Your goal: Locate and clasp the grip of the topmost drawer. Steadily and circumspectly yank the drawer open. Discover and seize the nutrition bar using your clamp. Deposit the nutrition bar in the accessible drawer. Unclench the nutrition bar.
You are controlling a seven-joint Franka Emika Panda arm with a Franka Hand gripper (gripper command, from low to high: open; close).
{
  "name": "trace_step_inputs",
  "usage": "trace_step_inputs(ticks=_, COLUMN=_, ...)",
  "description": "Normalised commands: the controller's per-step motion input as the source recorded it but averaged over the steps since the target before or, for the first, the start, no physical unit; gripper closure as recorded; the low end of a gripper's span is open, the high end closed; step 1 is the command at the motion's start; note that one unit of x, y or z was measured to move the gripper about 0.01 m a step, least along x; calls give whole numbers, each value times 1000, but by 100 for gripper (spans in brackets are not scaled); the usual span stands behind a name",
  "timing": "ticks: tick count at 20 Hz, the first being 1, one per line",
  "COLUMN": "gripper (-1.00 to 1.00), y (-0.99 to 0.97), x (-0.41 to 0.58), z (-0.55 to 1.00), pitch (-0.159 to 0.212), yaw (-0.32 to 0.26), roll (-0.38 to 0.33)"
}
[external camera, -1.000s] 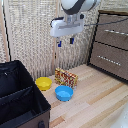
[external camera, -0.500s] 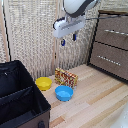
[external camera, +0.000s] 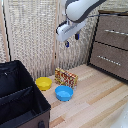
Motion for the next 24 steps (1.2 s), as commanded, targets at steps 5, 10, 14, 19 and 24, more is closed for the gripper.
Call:
trace_step_inputs(ticks=5, gripper=-100, y=-14, x=395, z=219, pitch=33, yaw=-12, roll=-346)
trace_step_inputs(ticks=10, gripper=-100, y=-1, x=479, z=250, pitch=43, yaw=-67, roll=-340)
trace_step_inputs(ticks=14, gripper=-100, y=53, x=389, z=502, pitch=43, yaw=-71, roll=-262)
trace_step_inputs(ticks=19, gripper=-100, y=160, x=146, z=655, pitch=36, yaw=-72, roll=-217)
trace_step_inputs(ticks=24, gripper=-100, y=-41, x=-10, z=297, pitch=43, yaw=-145, roll=-298)
